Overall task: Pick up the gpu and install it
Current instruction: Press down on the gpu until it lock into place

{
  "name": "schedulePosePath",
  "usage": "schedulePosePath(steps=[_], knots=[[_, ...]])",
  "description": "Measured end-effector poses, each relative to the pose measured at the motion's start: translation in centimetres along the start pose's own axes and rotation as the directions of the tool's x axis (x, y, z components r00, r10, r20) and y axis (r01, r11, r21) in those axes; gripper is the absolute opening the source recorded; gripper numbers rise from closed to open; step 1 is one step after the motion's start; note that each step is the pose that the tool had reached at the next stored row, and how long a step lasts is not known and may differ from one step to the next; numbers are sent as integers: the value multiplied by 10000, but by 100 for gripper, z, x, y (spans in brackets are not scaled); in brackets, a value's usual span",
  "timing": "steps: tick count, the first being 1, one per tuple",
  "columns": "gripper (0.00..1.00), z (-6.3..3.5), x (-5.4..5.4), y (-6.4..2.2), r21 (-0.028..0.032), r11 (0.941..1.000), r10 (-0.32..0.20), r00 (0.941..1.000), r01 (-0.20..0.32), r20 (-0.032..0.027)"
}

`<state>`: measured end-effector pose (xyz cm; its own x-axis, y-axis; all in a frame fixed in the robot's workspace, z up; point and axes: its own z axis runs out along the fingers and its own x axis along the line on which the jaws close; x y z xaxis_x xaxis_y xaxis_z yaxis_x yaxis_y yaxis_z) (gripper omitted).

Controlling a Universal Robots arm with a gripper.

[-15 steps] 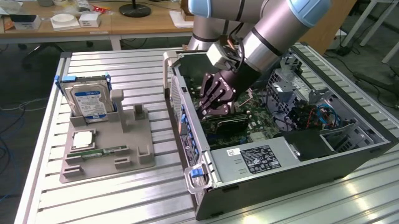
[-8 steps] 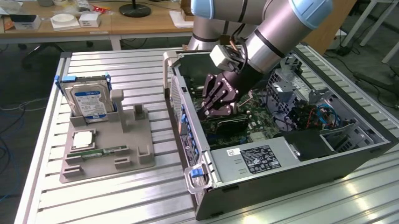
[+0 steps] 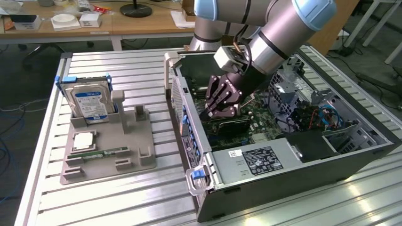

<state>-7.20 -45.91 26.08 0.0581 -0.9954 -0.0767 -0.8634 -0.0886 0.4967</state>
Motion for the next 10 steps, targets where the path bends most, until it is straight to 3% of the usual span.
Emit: schedulePosePath(steps=[3, 10], knots=[[10, 25, -6, -15, 95, 10000, -7, 10000, 7, -8], [10, 27, -7, -16, 102, 9999, -6, 10000, 6, -9]])
